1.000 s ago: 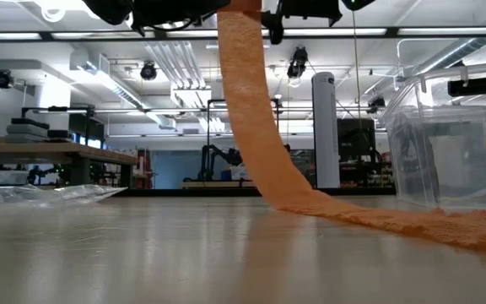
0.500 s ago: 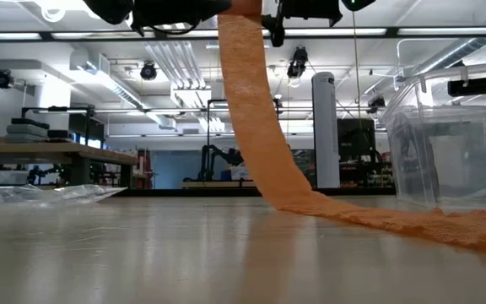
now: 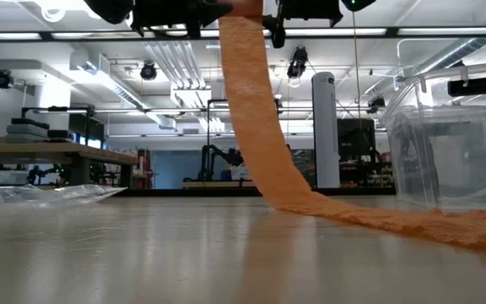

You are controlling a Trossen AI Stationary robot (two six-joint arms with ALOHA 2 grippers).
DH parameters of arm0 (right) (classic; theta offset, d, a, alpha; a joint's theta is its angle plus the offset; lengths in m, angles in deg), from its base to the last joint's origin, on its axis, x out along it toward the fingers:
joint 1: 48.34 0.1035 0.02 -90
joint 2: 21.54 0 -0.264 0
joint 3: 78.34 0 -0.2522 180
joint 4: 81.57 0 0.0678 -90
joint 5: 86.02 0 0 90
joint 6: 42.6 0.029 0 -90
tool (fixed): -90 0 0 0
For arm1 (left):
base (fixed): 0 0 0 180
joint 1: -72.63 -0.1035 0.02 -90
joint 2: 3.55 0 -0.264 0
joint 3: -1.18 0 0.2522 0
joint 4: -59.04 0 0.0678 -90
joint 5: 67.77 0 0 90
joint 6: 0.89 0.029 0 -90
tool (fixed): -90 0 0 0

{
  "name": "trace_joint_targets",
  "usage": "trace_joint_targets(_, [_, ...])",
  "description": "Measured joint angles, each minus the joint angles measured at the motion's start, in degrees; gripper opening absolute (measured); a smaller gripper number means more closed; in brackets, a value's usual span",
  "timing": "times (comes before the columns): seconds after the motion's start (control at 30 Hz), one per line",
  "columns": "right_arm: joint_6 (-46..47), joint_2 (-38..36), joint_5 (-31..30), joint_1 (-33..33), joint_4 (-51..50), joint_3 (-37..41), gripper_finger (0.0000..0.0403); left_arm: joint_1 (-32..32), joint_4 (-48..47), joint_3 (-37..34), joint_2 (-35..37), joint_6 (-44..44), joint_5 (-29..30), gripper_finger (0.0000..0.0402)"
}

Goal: Roll bandage
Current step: Roll the orange bandage

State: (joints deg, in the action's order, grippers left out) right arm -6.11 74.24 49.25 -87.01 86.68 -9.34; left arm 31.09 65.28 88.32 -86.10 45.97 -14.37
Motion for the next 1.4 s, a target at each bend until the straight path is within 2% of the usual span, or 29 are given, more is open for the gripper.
trace_joint_targets(0.4, [-2.57, -0.06, -0.17, 0.00, -1.72, 0.00, 0.0191, -0.02, -0.49, 0.00, -0.14, 1.82, 0.31, 0.0093])
trace_joint_targets(0.63, [-6.10, -0.06, -0.22, 0.01, -1.74, 0.00, 0.0150, 0.10, -0.30, 0.00, -0.14, -4.38, 0.33, 0.0105])
trace_joint_targets(0.93, [-9.76, -0.08, 0.14, 0.07, -1.62, 0.00, 0.0096, 0.24, -0.54, -0.01, 0.57, -16.82, 0.32, 0.0166])
trace_joint_targets(1.03, [-11.80, -0.08, 0.14, 0.07, -1.65, 0.00, 0.0086, 0.20, -0.51, -0.02, 1.68, -24.32, 0.33, 0.0197])
trace_joint_targets(1.23, [-19.67, -0.08, 0.25, 0.07, -1.74, 0.00, 0.0079, -0.09, -0.30, -0.02, 3.05, -45.40, 0.04, 0.0254])
trace_joint_targets(1.4, [-24.41, -0.08, 0.22, 0.07, -1.76, 0.00, 0.0079, -0.09, -0.99, -0.02, 3.03, -54.33, -0.26, 0.0283])
